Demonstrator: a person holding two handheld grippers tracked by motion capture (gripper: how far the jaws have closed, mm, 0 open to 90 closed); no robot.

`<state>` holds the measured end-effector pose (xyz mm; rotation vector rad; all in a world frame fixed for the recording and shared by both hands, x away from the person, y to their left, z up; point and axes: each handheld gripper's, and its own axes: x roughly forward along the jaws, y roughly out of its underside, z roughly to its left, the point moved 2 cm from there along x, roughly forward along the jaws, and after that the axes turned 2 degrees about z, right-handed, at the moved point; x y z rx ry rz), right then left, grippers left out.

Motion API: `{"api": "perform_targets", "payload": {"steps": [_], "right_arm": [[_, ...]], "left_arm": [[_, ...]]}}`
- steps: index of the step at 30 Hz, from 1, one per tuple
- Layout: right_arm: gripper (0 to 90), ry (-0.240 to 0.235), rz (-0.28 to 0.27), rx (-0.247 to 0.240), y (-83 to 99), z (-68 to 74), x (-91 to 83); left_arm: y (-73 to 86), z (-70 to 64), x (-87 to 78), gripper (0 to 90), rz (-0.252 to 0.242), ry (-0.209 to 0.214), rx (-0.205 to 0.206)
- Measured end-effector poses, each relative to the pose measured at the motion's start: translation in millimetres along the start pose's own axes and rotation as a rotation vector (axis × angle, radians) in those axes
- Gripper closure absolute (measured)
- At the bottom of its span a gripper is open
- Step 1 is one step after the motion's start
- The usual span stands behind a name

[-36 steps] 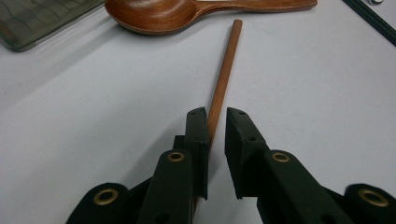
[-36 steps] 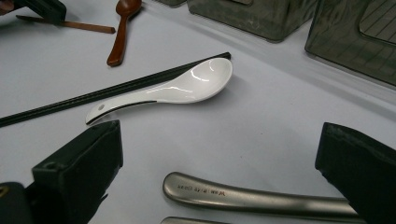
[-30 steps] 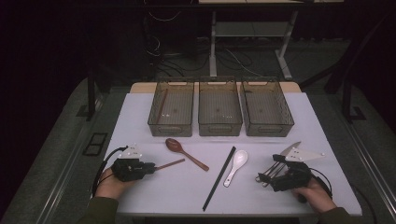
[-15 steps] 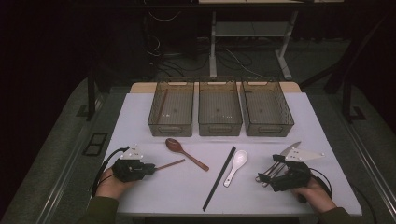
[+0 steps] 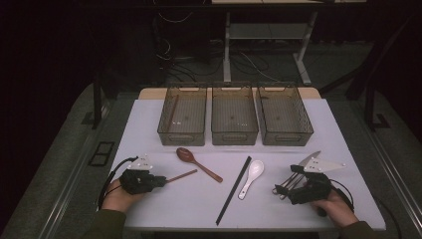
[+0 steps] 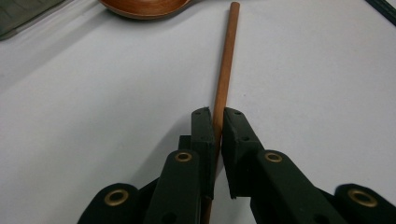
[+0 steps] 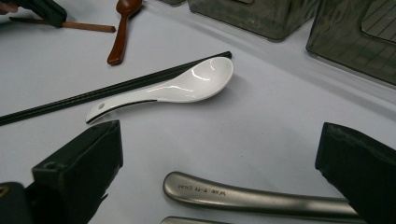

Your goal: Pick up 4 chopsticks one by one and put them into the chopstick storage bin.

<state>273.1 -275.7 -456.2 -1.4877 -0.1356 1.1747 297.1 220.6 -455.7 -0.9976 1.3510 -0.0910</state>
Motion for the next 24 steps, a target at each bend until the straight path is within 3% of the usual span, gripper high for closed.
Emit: {"api": "perform_targets", "payload": {"steps": [7, 14, 24], "right_arm": [[0.7, 0.0, 0.0, 0.0, -0.1, 0.0, 0.0], [0.7, -0.001, -0.001, -0.001, -0.1, -0.1, -0.1], [0.6, -0.001, 0.0, -0.001, -0.1, -0.2, -0.1]], "left_arm": [[-2.3, -2.8, 1.3, 83.4, 0.009, 0.022, 0.016], [-3.4, -3.7, 1.0, 83.7, 0.022, 0.013, 0.027], [-6.1, -6.0, -3.1, 83.7, 0.001, 0.015, 0.019]]}}
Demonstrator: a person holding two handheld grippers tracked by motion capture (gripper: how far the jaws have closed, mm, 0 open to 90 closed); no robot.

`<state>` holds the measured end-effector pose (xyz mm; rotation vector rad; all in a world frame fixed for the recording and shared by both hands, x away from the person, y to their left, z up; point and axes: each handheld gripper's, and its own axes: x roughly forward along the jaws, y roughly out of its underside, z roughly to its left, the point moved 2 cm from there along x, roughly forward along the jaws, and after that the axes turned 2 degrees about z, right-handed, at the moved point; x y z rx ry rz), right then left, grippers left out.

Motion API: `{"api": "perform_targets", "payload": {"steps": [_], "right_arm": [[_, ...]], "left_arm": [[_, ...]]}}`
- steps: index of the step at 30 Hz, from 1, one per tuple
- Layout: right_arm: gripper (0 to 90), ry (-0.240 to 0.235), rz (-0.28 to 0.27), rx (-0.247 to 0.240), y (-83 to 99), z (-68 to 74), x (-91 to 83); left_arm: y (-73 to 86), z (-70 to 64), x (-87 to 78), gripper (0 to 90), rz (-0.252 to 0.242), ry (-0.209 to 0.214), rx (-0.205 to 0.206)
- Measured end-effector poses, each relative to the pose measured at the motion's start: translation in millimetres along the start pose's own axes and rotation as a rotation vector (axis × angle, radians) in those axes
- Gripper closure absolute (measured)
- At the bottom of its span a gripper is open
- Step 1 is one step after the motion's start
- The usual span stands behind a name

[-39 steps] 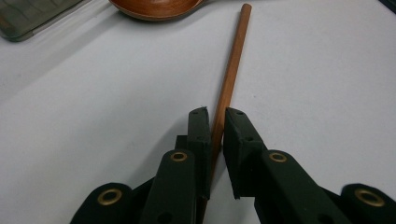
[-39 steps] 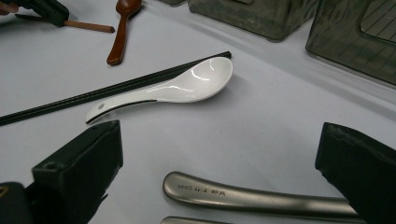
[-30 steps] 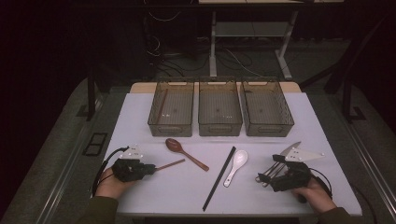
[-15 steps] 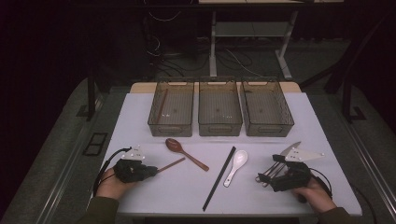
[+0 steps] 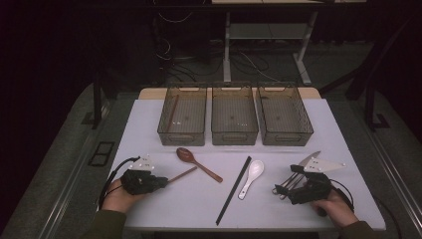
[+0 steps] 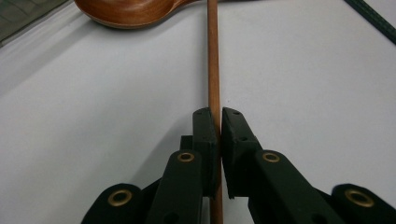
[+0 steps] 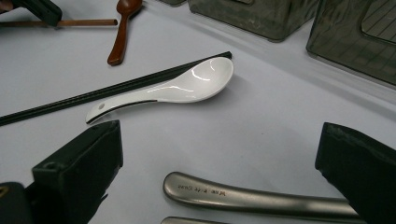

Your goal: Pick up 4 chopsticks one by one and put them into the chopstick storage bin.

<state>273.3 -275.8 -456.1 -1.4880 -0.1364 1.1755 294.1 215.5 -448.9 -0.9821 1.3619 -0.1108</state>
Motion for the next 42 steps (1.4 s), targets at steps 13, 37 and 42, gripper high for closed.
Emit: {"api": "perform_targets", "payload": {"steps": [13, 37, 42], "right_arm": [[0.6, 0.0, 0.001, -0.001, 0.0, 0.0, 0.0], [0.7, -0.001, 0.004, -0.003, 0.1, 0.1, 0.7], [0.7, -0.001, 0.004, -0.003, 0.2, 0.2, 0.9]], "left_arm": [[-7.5, -5.4, -3.2, 83.7, -0.017, 0.004, 0.002], [-35.6, -18.9, -2.4, 83.7, -0.095, -0.01, -0.058], [-42.4, -21.9, -1.4, 83.7, -0.116, -0.016, -0.062]]}}
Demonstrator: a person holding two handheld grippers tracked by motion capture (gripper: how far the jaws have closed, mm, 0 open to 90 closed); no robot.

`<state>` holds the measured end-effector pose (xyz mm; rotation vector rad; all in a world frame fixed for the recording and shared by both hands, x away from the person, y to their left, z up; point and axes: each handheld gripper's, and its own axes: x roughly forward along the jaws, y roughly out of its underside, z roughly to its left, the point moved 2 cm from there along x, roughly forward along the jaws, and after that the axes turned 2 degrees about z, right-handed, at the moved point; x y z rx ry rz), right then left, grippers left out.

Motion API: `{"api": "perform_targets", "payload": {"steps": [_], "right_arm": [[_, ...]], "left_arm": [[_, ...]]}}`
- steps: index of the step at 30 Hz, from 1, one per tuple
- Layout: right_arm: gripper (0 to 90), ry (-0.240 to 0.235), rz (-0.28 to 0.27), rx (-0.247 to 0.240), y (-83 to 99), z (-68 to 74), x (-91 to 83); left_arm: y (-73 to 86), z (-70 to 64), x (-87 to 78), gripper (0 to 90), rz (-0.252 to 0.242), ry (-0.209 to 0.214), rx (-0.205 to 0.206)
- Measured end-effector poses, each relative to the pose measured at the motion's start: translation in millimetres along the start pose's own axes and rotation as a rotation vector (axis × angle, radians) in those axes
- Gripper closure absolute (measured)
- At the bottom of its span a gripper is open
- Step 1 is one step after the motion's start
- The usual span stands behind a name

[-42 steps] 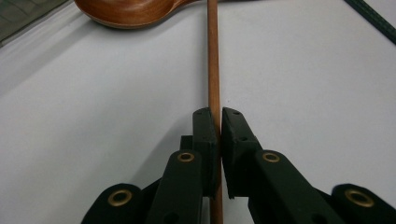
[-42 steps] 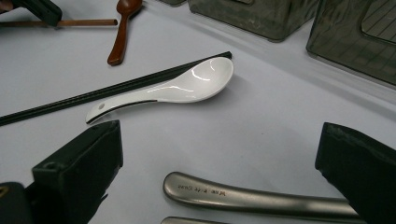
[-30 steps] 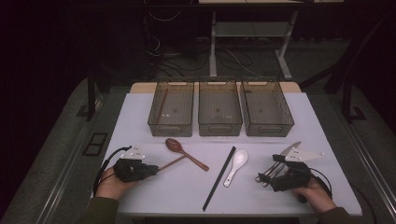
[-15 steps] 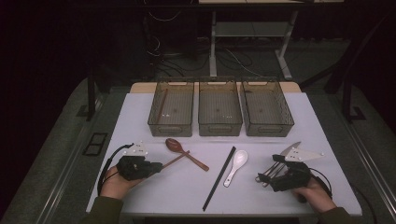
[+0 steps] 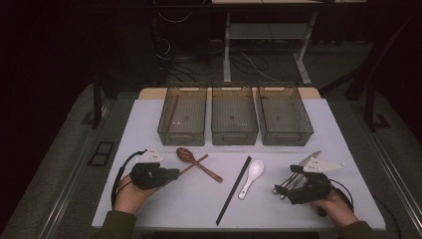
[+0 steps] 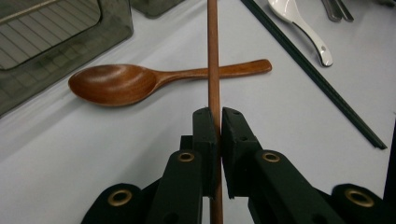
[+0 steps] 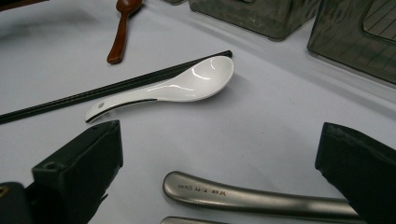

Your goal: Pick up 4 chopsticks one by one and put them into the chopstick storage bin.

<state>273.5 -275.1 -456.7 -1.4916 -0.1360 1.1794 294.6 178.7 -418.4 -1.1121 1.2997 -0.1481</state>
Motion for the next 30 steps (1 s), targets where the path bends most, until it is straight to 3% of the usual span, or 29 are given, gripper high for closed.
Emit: {"api": "perform_targets", "payload": {"steps": [14, 30], "right_arm": [[0.7, -0.001, 0.0, -0.003, -0.1, 0.4, 0.3], [0.7, -0.002, -0.002, -0.001, -0.2, 0.4, -0.1]], "left_arm": [[-15.9, 1.1, 3.1, 83.7, -0.053, -0.059, -0.06], [-34.4, 10.9, 8.2, 83.7, -0.074, -0.079, -0.08]]}}
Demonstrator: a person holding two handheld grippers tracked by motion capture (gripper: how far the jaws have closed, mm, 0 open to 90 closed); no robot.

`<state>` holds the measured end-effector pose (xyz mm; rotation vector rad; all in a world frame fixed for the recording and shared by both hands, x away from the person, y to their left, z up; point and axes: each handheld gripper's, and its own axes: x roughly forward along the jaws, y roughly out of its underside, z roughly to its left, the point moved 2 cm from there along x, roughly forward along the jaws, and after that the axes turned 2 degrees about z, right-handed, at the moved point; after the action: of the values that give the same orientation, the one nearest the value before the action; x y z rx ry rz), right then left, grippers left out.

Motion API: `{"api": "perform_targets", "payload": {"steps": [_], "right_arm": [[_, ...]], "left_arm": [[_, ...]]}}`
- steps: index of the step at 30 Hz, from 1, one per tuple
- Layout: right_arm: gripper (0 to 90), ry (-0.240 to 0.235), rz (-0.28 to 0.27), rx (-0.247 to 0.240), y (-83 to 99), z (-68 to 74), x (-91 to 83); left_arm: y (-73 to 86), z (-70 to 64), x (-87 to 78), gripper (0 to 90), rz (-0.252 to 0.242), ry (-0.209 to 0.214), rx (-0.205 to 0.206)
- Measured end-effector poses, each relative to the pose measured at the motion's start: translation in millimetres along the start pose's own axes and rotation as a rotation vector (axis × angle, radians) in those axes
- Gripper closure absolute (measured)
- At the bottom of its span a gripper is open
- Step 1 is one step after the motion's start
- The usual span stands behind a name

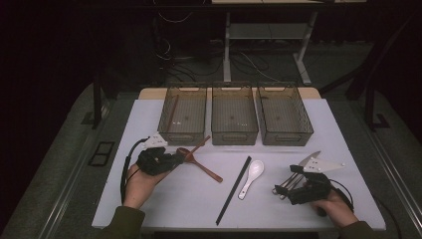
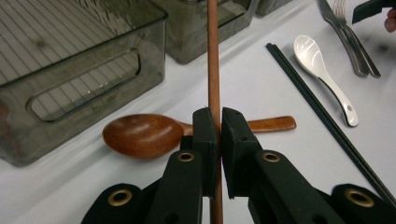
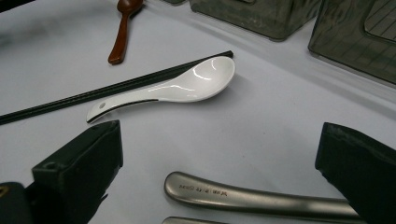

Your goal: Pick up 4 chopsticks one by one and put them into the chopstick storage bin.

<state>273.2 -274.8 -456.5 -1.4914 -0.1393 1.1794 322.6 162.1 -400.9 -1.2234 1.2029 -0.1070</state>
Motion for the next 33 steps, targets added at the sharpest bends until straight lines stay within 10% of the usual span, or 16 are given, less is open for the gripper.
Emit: {"api": "perform_targets", "payload": {"steps": [33], "right_arm": [[0.7, -0.003, -0.003, 0.006, -0.2, -0.4, -0.7]], "left_arm": [[-62.8, 27.6, 17.9, 83.9, -0.038, -0.05, -0.059]]}}
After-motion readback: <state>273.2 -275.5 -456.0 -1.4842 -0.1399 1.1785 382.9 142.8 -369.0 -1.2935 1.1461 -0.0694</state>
